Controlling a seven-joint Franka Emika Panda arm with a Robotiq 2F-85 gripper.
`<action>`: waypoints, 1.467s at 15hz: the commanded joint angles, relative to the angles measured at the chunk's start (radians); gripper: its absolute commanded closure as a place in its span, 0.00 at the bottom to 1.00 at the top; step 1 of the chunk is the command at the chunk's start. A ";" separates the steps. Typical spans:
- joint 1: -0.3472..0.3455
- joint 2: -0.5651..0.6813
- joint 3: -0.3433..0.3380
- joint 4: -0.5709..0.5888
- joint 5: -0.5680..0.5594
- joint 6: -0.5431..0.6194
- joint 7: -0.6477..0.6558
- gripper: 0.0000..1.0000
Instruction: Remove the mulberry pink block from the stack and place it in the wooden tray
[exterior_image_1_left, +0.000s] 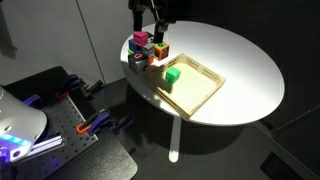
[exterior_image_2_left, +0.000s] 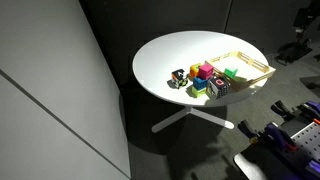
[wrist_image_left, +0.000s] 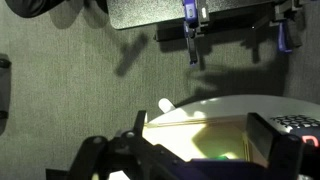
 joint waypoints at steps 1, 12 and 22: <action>0.008 -0.001 -0.007 0.003 -0.002 -0.003 0.001 0.00; 0.048 0.045 0.017 0.024 0.006 0.109 0.014 0.00; 0.130 0.166 0.067 0.112 0.077 0.298 0.002 0.00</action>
